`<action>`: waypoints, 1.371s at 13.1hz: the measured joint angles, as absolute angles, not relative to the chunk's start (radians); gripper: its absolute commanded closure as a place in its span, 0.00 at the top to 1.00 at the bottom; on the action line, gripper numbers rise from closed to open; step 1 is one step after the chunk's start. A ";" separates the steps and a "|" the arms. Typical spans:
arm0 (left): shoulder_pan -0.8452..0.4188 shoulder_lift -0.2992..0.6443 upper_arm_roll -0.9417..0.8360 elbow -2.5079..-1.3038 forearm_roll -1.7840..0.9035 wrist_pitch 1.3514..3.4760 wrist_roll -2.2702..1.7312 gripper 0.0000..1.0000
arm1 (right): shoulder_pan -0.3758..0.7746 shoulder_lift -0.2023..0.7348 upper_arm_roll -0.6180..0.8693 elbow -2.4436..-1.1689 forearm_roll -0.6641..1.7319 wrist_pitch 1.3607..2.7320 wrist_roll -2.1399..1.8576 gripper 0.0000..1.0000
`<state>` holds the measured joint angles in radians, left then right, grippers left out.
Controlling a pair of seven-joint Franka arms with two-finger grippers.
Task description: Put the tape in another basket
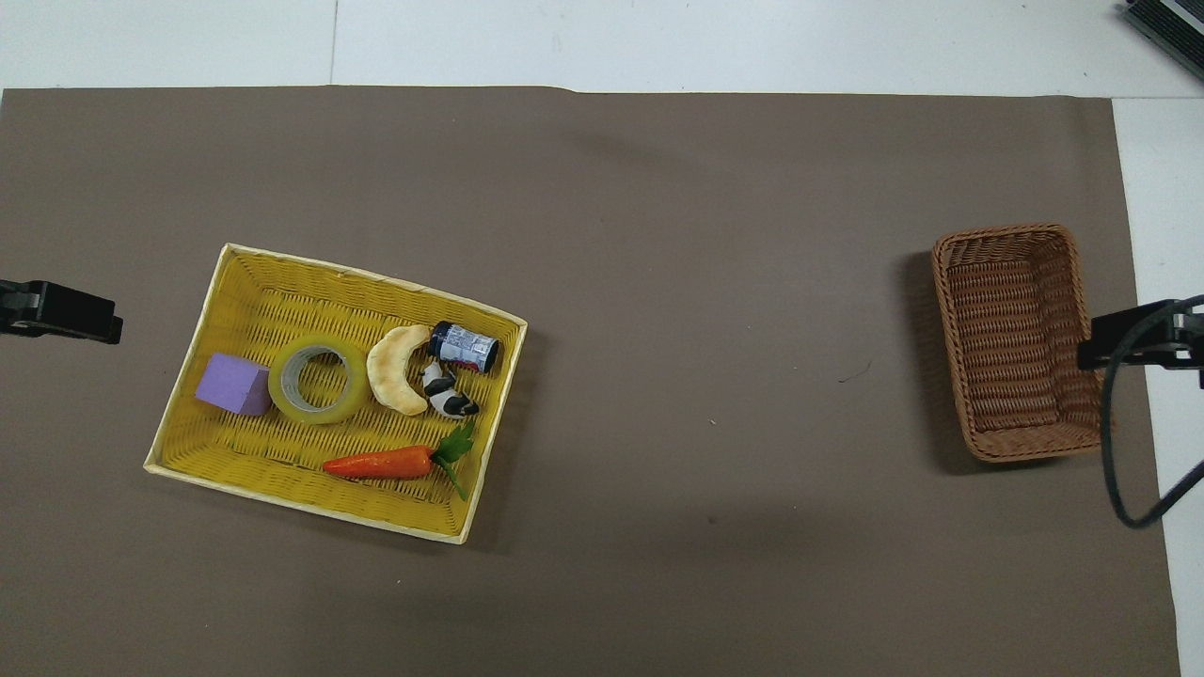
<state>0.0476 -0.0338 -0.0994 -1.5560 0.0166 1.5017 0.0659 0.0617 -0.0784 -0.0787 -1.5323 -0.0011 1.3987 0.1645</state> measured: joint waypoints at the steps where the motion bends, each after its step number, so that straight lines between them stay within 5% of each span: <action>1: 0.048 -0.034 -0.099 -1.556 0.017 1.502 0.066 1.00 | 0.062 -0.078 -0.079 -1.532 -0.001 1.399 0.164 1.00; 18: 0.053 -0.024 -0.094 -1.584 0.014 1.534 0.081 1.00 | 0.062 -0.078 -0.079 -1.532 -0.001 1.399 0.164 1.00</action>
<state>0.0533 -0.0236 -0.0939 -1.5835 0.0139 1.5341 0.0814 0.0617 -0.0784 -0.0788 -1.5323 -0.0011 1.3987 0.1645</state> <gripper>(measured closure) 0.000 0.000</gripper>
